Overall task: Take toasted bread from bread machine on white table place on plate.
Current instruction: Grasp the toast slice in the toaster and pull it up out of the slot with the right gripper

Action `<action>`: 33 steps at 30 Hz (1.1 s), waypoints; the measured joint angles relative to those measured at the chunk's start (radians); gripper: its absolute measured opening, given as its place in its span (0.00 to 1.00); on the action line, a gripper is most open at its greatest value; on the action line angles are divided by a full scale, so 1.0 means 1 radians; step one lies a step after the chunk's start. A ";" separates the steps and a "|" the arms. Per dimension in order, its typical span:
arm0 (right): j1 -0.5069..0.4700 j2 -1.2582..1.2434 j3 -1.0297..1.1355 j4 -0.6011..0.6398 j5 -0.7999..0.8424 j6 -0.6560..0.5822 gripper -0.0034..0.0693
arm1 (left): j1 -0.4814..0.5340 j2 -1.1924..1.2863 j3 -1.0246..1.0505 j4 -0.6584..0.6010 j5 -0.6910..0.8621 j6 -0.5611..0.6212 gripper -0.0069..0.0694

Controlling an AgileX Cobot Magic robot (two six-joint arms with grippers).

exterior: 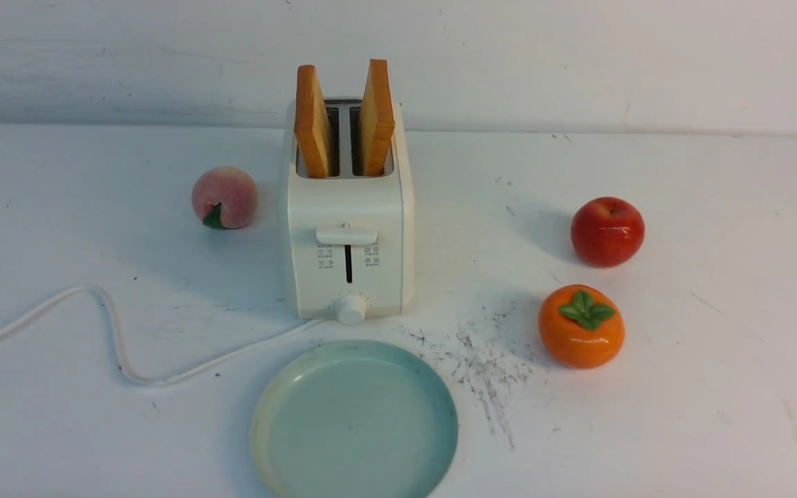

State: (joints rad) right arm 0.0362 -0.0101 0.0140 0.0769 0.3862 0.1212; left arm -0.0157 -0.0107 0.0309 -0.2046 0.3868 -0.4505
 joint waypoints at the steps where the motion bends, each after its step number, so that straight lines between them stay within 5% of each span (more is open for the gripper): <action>1: 0.000 0.000 0.001 0.074 -0.014 0.060 0.38 | 0.000 0.000 0.000 -0.099 0.000 -0.034 0.41; 4: 0.000 0.000 0.011 0.322 -0.067 0.217 0.38 | 0.000 0.000 0.000 -0.345 -0.007 -0.124 0.41; 9: 0.000 0.000 0.011 0.588 -0.153 0.352 0.38 | 0.000 0.000 0.000 -0.570 -0.021 -0.156 0.41; 18: 0.000 0.000 0.011 0.665 -0.197 0.367 0.38 | 0.000 0.000 0.000 -0.654 -0.032 -0.159 0.41; 22: 0.000 0.000 0.008 0.671 -0.225 0.267 0.38 | 0.000 0.000 0.000 -0.698 -0.088 -0.159 0.39; 28: 0.000 0.038 -0.135 0.673 -0.290 0.056 0.38 | 0.000 0.000 -0.003 -0.747 -0.397 -0.071 0.23; 33: 0.000 0.310 -0.415 0.659 -0.166 -0.254 0.31 | 0.000 0.000 -0.108 -0.754 -0.453 0.049 0.07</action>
State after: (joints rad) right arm 0.0362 0.3002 -0.4009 0.7363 0.2199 -0.1330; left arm -0.0157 -0.0107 -0.0768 -0.9584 -0.0663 -0.4018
